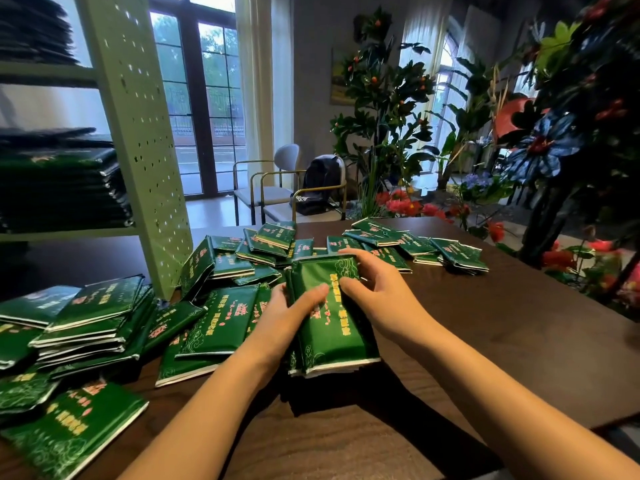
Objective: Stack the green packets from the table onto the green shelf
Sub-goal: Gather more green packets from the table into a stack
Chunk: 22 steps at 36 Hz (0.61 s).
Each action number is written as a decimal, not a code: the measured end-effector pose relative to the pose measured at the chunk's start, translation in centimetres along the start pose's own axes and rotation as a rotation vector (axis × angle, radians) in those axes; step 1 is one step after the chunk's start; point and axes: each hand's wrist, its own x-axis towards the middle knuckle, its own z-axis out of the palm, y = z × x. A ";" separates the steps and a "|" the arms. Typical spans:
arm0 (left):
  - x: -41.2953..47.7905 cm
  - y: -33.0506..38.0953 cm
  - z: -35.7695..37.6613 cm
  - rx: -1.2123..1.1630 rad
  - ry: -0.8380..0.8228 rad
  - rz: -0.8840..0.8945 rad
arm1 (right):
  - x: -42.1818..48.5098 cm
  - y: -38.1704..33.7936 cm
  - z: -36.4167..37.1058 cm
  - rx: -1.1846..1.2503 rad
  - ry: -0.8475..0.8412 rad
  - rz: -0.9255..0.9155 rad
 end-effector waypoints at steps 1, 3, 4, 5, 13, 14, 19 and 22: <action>0.1 -0.1 -0.1 0.010 0.000 0.008 | -0.1 0.1 0.0 -0.013 -0.001 0.002; 0.2 -0.2 -0.1 0.025 -0.005 0.020 | -0.3 0.3 0.0 -0.065 0.013 0.024; 0.3 -0.3 -0.2 0.031 -0.005 0.043 | -0.3 0.4 -0.1 -0.063 0.023 0.052; 0.2 -0.3 -0.2 0.041 0.002 0.069 | -0.4 0.5 -0.2 -0.026 0.026 0.095; -0.8 1.3 0.9 0.309 -0.059 0.249 | -1.4 0.1 0.5 0.618 -0.116 0.462; -1.2 1.4 0.9 0.339 -0.063 0.262 | -1.7 0.0 0.6 0.604 -0.107 0.422; -3.7 1.4 0.5 0.544 -0.048 0.274 | -3.8 0.2 1.2 0.551 -0.028 0.275; -4.8 0.5 0.2 0.510 0.020 0.295 | -5.1 0.0 1.9 0.486 0.002 0.159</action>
